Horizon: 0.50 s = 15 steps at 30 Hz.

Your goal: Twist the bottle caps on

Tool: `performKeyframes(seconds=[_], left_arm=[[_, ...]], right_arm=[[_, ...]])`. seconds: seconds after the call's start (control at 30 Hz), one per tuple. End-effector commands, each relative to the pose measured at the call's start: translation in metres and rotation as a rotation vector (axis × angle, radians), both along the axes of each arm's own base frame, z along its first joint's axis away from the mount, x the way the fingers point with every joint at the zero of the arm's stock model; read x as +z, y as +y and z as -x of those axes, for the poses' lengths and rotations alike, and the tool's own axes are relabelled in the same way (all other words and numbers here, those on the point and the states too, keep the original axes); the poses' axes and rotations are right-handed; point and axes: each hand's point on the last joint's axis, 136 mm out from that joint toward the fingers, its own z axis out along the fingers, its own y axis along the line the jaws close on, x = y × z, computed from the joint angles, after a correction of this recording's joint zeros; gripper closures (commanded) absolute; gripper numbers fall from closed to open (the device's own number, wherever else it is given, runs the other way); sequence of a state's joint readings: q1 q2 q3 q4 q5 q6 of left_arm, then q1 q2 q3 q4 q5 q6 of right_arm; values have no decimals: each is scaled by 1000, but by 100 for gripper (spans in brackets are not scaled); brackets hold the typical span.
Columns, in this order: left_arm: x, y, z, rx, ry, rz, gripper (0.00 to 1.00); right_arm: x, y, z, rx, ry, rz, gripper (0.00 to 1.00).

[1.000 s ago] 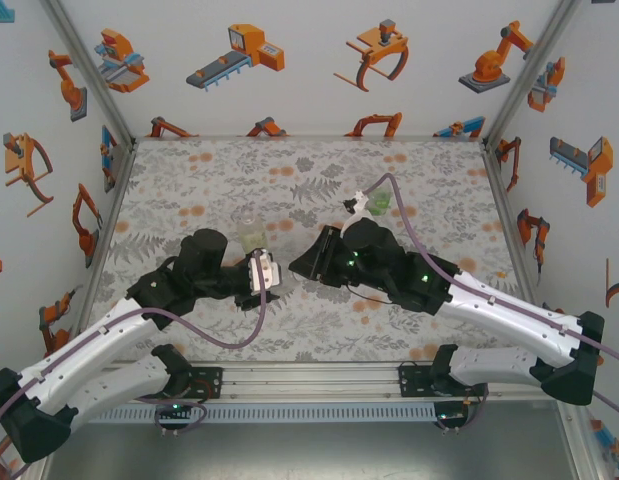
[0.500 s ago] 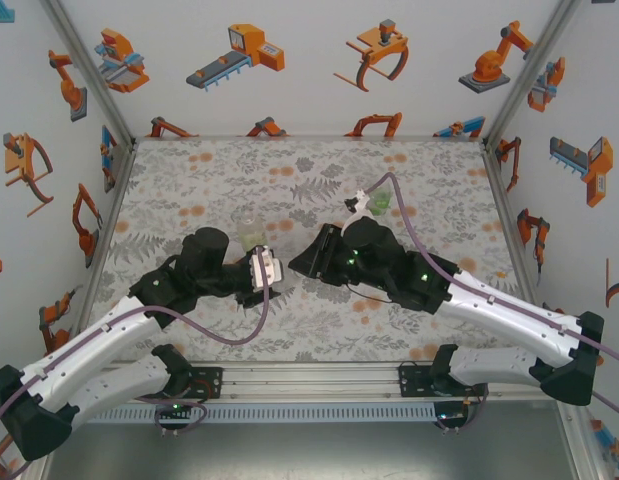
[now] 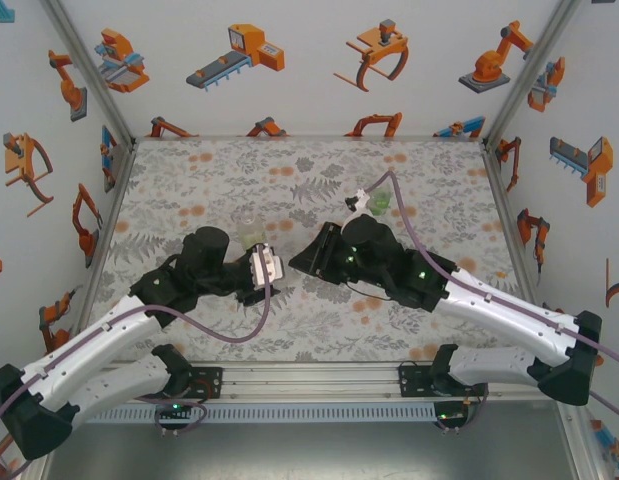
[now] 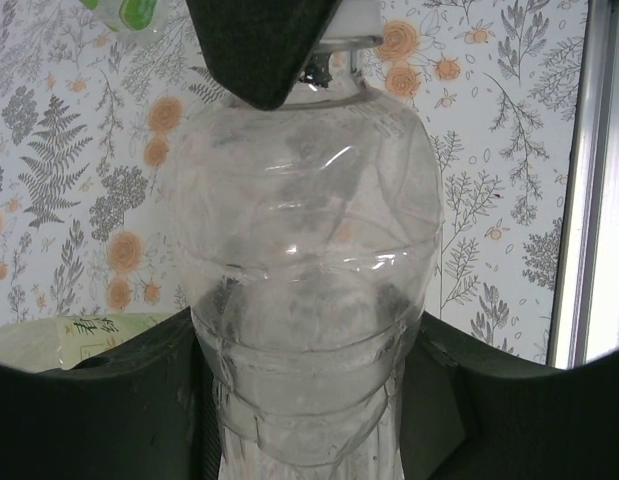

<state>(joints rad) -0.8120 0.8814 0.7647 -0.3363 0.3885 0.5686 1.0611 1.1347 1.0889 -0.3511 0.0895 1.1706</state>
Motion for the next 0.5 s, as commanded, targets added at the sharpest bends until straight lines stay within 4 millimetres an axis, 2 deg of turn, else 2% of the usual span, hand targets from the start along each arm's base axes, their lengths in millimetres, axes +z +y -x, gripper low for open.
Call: performKeyframes(seconds=[0.0,0.13,0.2,0.3,0.4,0.47], left_arm=[[17,-4,-5,19,-15,34,100],[16,-4,-6,24,-6,24,99],[16,-5,-5,20,0,25,91],[16,-5,-5,23,2,31,64],[15,-3,-8,48,15,35,23],[14,-1,-10,71,30,28,12]], right_arm=[[4,2,-1,2,9,-19,62],[3,2,-3,-2,13,-17,70],[4,1,-4,-6,10,-19,74],[5,-3,-9,-12,-8,-4,79],[5,-13,-20,-25,-31,37,82],[3,-22,-29,-30,-45,88,84]])
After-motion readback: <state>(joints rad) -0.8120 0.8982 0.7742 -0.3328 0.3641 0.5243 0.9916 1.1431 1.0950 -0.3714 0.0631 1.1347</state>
